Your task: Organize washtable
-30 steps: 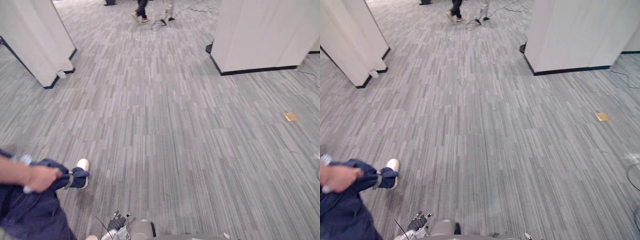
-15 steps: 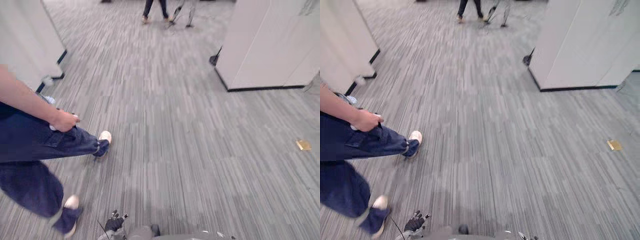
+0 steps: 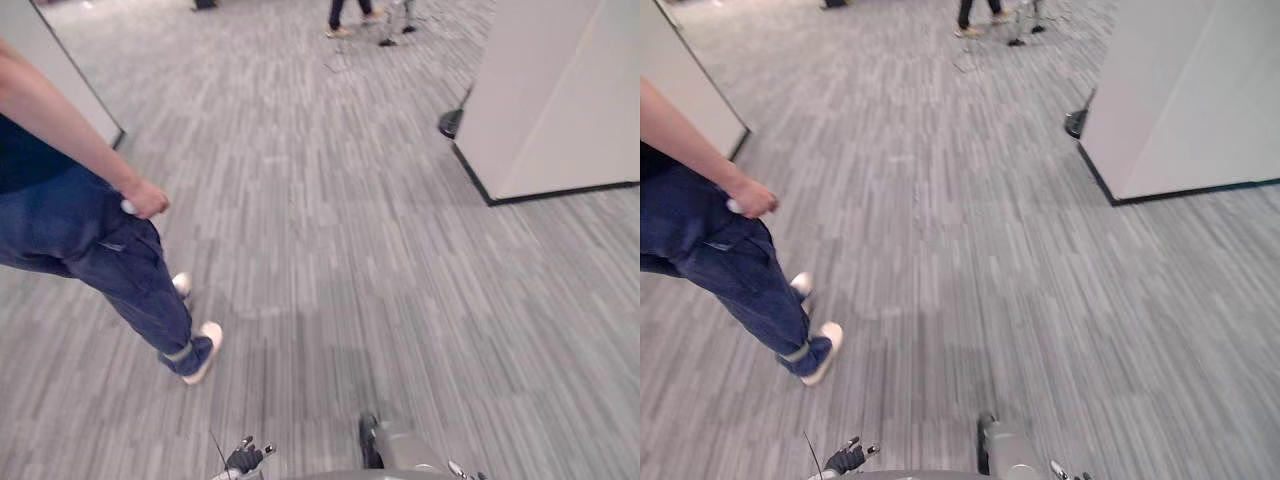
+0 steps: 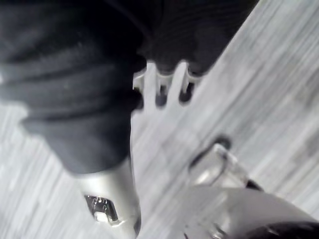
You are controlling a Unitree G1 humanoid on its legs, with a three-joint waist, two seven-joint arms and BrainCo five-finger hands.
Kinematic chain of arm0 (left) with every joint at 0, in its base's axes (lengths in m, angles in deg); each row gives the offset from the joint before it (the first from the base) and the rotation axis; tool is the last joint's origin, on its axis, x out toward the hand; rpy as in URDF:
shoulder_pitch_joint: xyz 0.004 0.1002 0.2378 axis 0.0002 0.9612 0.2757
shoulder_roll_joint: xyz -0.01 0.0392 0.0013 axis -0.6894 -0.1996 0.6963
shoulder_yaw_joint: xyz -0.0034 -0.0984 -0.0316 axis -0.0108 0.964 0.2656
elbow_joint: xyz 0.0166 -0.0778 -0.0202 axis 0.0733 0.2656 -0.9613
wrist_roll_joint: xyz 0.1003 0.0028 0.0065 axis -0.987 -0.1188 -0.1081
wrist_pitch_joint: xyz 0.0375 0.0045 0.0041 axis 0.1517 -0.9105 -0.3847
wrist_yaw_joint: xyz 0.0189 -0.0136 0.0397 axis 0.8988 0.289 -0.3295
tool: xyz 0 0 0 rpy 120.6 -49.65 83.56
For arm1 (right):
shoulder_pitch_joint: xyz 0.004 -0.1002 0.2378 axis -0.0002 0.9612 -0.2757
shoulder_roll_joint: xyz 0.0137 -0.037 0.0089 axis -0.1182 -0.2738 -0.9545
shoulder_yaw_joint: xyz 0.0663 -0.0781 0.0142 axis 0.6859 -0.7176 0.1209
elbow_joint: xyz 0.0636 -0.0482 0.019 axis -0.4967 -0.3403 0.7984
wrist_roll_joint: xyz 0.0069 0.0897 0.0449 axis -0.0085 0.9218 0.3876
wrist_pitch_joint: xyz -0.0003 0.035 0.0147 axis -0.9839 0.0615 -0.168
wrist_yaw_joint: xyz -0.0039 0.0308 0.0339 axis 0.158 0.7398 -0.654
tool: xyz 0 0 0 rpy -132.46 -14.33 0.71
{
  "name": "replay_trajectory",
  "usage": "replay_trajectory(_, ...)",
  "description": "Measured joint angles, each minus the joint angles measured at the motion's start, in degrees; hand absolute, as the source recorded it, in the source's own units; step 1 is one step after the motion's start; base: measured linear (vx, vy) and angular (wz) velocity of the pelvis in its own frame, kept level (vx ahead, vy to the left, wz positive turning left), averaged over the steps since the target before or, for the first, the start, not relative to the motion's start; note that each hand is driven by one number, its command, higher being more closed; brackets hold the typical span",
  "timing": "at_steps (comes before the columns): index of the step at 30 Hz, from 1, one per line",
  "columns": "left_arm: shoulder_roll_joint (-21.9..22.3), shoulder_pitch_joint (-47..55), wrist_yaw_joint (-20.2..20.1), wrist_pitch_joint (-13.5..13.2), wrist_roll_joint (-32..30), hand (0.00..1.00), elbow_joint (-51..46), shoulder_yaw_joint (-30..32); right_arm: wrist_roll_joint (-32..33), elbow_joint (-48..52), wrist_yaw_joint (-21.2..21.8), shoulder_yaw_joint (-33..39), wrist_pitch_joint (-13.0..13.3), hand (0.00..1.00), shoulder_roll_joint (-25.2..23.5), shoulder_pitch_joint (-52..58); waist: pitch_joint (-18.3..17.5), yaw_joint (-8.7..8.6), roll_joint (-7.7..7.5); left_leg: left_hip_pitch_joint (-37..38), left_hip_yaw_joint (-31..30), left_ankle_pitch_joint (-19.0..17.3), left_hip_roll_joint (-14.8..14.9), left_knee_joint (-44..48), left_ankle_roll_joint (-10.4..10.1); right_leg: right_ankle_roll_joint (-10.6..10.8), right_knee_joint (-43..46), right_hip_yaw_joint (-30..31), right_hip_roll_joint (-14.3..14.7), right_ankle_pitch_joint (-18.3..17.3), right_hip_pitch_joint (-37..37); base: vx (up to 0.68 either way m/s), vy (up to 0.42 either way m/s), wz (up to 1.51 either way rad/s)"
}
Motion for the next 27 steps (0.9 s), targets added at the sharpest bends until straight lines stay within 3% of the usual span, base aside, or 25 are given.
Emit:
replay_trajectory(1,-0.2,0.1,0.4,0.0,2.5,0.0,-1.9,0.7,-0.4,-0.7,-0.2,-0.3,-0.1,0.0,-0.9,0.0,0.5,0.93,-1.86,-4.4,0.9,-4.6,1.0,2.7,1.9,-0.3,-3.4,0.8,-0.3,-1.0,6.1,0.87,-0.074,-0.05)
replay_trajectory(2,-0.4,0.1,0.5,-0.3,3.3,0.0,-3.0,0.9,-0.4,-1.1,-0.3,-0.3,-0.1,0.0,-1.3,0.0,0.9,1.49,-2.92,-6.5,1.2,-6.9,1.2,1.9,2.1,-0.3,-5.4,1.0,-0.6,-1.0,9.3,0.72,-0.071,-0.05)
replay_trajectory(3,-0.6,0.3,0.6,-1.4,6.5,0.0,-4.5,0.2,-1.9,-2.0,-0.3,-0.2,-0.8,0.0,-1.8,-0.2,1.4,2.59,-4.92,-11.2,1.9,-11.4,0.3,-3.8,2.0,0.2,-9.6,2.1,-1.4,-1.3,15.7,0.55,-0.052,-0.13)
replay_trajectory(5,-1.4,0.6,0.8,-2.3,9.7,0.0,-5.0,-1.0,-3.4,-2.7,-0.3,-0.3,-1.2,0.0,-1.9,-1.3,1.7,3.76,-5.81,-15.1,1.8,-13.0,-1.4,-16.5,1.5,1.3,-12.4,3.5,-2.7,-2.8,20.1,0.66,0.002,-0.32)
replay_trajectory(6,-1.5,0.7,1.0,-2.9,10.9,0.0,-5.3,-2.0,-4.4,-2.8,-0.2,-1.4,-1.2,0.0,-1.7,-1.8,1.4,4.44,-5.82,-17.9,1.6,-11.7,-3.2,-30.8,0.0,1.4,-13.3,4.5,-3.8,-5.8,21.7,0.75,0.091,-0.35)
replay_trajectory(7,-0.8,1.0,1.6,-3.1,10.8,0.0,-5.3,-3.7,-5.3,-2.8,0.0,-2.1,-1.2,0.0,-0.3,-2.1,0.7,4.54,-3.66,-20.7,0.7,-8.5,-3.0,-44.4,-3.8,2.2,-14.9,4.9,-3.1,-8.0,23.8,0.61,0.128,-0.27)
replay_trajectory(8,-0.5,1.2,1.8,-3.2,10.9,0.0,-5.3,-4.0,-5.7,-2.8,0.1,-2.4,-1.2,0.0,0.7,-1.9,0.1,4.88,-2.25,-22.7,0.4,-7.8,-2.6,-47.7,-4.9,2.9,-15.5,5.3,-2.4,-9.2,24.7,0.64,0.231,-0.19)
replay_trajectory(9,-0.1,1.3,2.0,-3.7,11.2,0.0,-6.0,-4.2,-7.2,-3.2,-0.1,-2.1,-1.4,0.0,1.7,-0.9,0.0,5.96,-1.31,-25.2,1.1,-7.8,-2.8,-49.7,-4.5,4.5,-16.2,5.5,-2.9,-11.7,28.2,0.73,0.3,-0.34)
replay_trajectory(10,-0.2,1.9,1.9,-3.9,12.1,0.0,-6.8,-3.9,-8.3,-3.7,-0.2,-0.3,-1.6,0.0,0.9,0.8,-0.7,7.11,-2.66,-24.5,2.2,-2.9,-4.4,-48.1,0.4,7.3,-13.7,7.0,-4.9,-13.4,31.2,0.79,0.32,-0.43)
replay_trajectory(11,-0.2,2.2,1.9,-3.9,12.2,0.0,-6.6,-3.0,-8.8,-3.6,-0.1,-0.1,-1.6,0.0,0.3,1.1,-1.4,7.38,-3.55,-23.7,2.5,1.1,-5.2,-47.4,2.7,9.1,-9.2,8.1,-5.8,-14.4,30.3,1.08,0.388,-0.4)
replay_trajectory(12,-0.9,3.2,1.8,-4.0,12.3,0.0,-6.3,-1.8,-9.2,-4.0,0.0,1.0,-1.8,0.0,-1.3,1.5,-3.5,6.75,-6.39,-21.6,3.0,5.8,-7.8,-48.5,8.1,10.5,2.3,11.0,-8.0,-14.4,26.3,0.75,0.261,-0.21)
replay_trajectory(13,-1.7,3.2,1.8,-3.9,12.4,0.0,-6.2,-1.0,-9.2,-4.1,-0.1,2.0,-1.8,0.0,-2.5,1.5,-4.1,6.22,-8.44,-20.5,3.9,4.7,-9.4,-48.6,9.2,12.9,8.4,12.7,-9.3,-13.0,24.0,1.1,0.354,0.0)
replay_trajectory(14,-2.8,3.3,1.9,-3.9,13.1,0.0,-6.1,-0.5,-9.0,-4.1,-0.1,3.2,-1.7,0.0,-4.3,1.0,-4.2,5.0,-10.46,-18.0,4.5,1.8,-11.7,-48.4,10.1,20.9,20.5,17.2,-9.4,-5.8,19.5,0.87,0.24,0.06)
replay_trajectory(15,-3.3,2.9,2.4,-3.8,13.9,0.0,-5.5,-0.2,-8.8,-4.0,-0.1,3.2,-1.6,0.0,-4.8,0.7,-3.1,4.59,-11.31,-14.1,4.4,-0.7,-12.7,-48.3,10.7,22.3,31.4,19.2,-9.0,-0.9,15.4,1.03,0.287,-0.01)
replay_trajectory(16,-3.4,2.5,2.8,-3.6,14.3,0.0,-4.8,-0.3,-8.7,-3.9,-0.1,3.1,-1.6,0.0,-4.8,0.5,-2.3,4.53,-11.17,-11.2,4.4,-2.1,-13.0,-48.9,10.8,22.1,35.4,18.2,-9.3,-1.1,13.7,0.76,0.221,-0.25)
replay_trajectory(17,-3.3,2.1,3.0,-3.3,14.3,0.0,-3.4,-0.7,-8.2,-3.5,0.2,3.1,-1.3,0.0,-4.5,0.7,-0.8,4.2,-9.65,-4.4,4.1,-5.0,-12.9,-50.8,10.9,20.4,40.8,14.6,-10.3,-2.3,10.8,0.79,0.271,-0.41)
replay_trajectory(18,-3.4,2.6,3.0,-3.3,14.0,0.0,-1.3,-2.9,-7.3,-2.3,0.3,2.0,-0.8,0.0,-3.6,1.6,0.3,3.27,-7.16,5.8,4.2,-8.0,-12.4,-55.6,10.6,13.8,41.3,9.8,-10.6,-6.6,6.9,0.84,0.288,-0.39)
replay_trajectory(20,-3.4,2.1,2.8,-3.1,11.7,0.0,0.2,-6.0,-4.0,-0.7,0.5,2.0,-0.3,0.0,-3.6,2.4,-0.4,1.73,-5.92,14.1,4.1,-11.4,-12.4,-60.0,10.3,11.5,33.1,5.8,-9.1,-10.8,-2.3,0.7,0.166,-0.15)
replay_trajectory(21,-3.4,1.8,2.7,-2.9,10.5,0.0,0.5,-6.6,-3.1,-0.5,0.5,2.0,-0.2,0.0,-3.6,2.5,-0.3,1.68,-5.94,15.3,4.0,-12.3,-12.3,-60.5,10.1,11.4,28.9,5.5,-8.4,-10.7,-4.6,0.64,0.048,0.1)
replay_trajectory(22,-3.3,1.3,2.6,-2.7,8.2,0.0,0.7,-7.8,-1.9,-0.7,0.4,1.9,0.1,0.0,-3.6,2.4,-0.3,0.67,-5.86,16.7,3.1,-14.6,-12.1,-60.7,9.8,11.1,17.2,4.8,-7.2,-8.7,-8.1,0.69,0.001,0.33)
replay_trajectory(23,-3.2,0.7,2.5,-2.3,6.9,0.0,0.9,-8.0,-1.8,-0.7,0.1,1.8,0.1,0.0,-3.8,2.6,-0.4,-0.07,-5.77,18.0,1.7,-15.9,-12.1,-61.1,9.4,11.0,6.6,4.1,-6.7,-4.3,-9.7,0.89,-0.03,0.62)
replay_trajectory(24,-3.5,0.8,2.3,-2.1,5.5,0.0,0.9,-8.0,-1.8,-1.0,-0.6,1.1,0.1,0.0,-4.3,3.0,-0.7,-1.32,-6.15,20.6,0.0,-17.3,-12.5,-62.6,8.0,11.9,-5.8,3.7,-6.6,2.0,-11.6,0.97,-0.08,0.84)
replay_trajectory(25,-4.1,1.4,2.3,-1.7,4.6,0.0,1.6,-7.8,-2.0,-1.1,-0.9,0.2,-0.1,0.0,-4.9,3.8,-1.1,-2.16,-7.0,22.9,-1.7,-18.9,-12.7,-63.1,4.9,12.4,-8.6,3.6,-6.5,3.7,-14.2,0.85,-0.085,0.84)
replay_trajectory(26,-4.7,1.4,2.1,-1.6,4.2,0.0,1.7,-7.3,-2.1,-1.2,-1.2,0.0,-0.3,0.0,-5.6,4.1,-1.0,-2.25,-8.19,23.4,-2.8,-19.0,-13.1,-61.1,4.8,10.7,-7.5,4.2,-6.9,5.3,-15.0,0.89,-0.141,0.87)
replay_trajectory(27,-4.3,1.6,1.9,-1.3,3.7,0.0,1.7,-5.3,-2.3,-1.3,-1.7,0.3,-1.2,0.0,-5.9,4.2,-1.5,-2.24,-8.17,21.9,-4.5,-19.7,-12.3,-52.4,3.6,6.0,-4.1,5.3,-6.5,13.3,-14.2,0.9,-0.192,0.69)
